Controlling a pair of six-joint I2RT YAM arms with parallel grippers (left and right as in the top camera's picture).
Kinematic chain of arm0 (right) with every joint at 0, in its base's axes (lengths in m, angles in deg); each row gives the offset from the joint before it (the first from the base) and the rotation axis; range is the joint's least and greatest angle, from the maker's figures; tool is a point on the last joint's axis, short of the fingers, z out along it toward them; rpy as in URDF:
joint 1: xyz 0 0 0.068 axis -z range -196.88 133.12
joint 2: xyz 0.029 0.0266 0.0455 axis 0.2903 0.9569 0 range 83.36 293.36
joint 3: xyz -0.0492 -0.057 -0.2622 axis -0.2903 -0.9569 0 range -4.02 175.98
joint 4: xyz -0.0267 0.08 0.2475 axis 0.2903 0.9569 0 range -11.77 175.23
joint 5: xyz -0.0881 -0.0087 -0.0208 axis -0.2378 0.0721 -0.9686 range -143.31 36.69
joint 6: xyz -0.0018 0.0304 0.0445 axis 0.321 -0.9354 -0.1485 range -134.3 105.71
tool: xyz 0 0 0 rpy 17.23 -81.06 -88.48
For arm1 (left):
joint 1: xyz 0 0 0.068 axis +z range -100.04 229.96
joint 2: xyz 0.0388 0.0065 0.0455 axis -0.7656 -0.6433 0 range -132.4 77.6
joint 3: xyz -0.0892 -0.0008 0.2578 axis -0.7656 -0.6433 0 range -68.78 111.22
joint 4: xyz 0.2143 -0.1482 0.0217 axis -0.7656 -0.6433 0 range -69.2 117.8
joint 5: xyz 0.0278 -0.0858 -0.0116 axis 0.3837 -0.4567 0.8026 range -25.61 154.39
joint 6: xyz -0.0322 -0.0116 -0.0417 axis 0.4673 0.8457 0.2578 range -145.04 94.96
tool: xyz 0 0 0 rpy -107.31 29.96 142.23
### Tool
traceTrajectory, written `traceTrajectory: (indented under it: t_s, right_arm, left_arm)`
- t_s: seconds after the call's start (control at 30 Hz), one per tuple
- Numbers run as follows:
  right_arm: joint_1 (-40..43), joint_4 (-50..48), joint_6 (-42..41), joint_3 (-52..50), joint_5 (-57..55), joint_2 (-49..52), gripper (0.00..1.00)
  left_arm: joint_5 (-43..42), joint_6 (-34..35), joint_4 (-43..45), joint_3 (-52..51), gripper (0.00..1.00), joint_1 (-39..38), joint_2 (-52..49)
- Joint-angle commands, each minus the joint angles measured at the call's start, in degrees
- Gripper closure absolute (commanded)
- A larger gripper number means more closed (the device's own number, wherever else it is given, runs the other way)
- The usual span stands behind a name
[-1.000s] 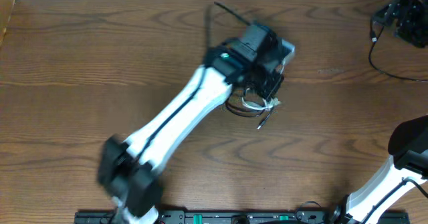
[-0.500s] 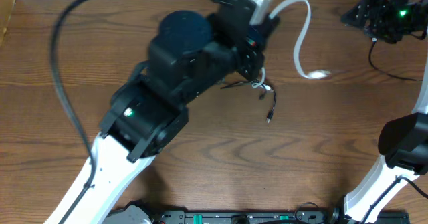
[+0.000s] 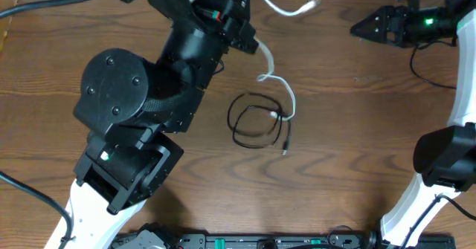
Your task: Untangle cables
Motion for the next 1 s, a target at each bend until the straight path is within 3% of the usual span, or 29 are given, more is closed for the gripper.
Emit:
traceTrajectory:
  t_s: [0.0, 0.1, 0.43, 0.6, 0.77, 0.97]
  right_arm:
    - [-2.7, 0.7, 7.3, -0.1, 3.3, 0.0, 0.12]
    - [-5.0, 1.3, 9.0, -0.1, 3.3, 0.0, 0.12]
    - [-10.2, 2.2, 15.6, -0.1, 3.2, 0.0, 0.10]
    - [-13.6, 2.1, 19.6, -0.1, 3.8, 0.0, 0.16]
    - [-16.7, 0.3, 20.2, -0.1, 5.4, 0.0, 0.11]
    - [-18.9, -0.5, 24.7, -1.4, 14.5, 1.0, 0.12]
  left_arm:
    - [5.7, 0.7, 4.3, 0.2, 0.93, 0.0, 0.5]
    - [5.8, 0.3, 8.1, 0.2, 0.92, 0.0, 0.8]
    - [5.9, -0.2, 9.1, 0.2, 0.92, 0.0, 1.1]
    - [5.9, -0.2, 6.6, 0.2, 0.93, 0.0, 1.0]
    - [7.6, -0.2, 3.7, 0.2, 0.92, 0.0, 0.9]
    - [10.1, -0.1, -3.1, 0.2, 0.93, 0.5, 0.9]
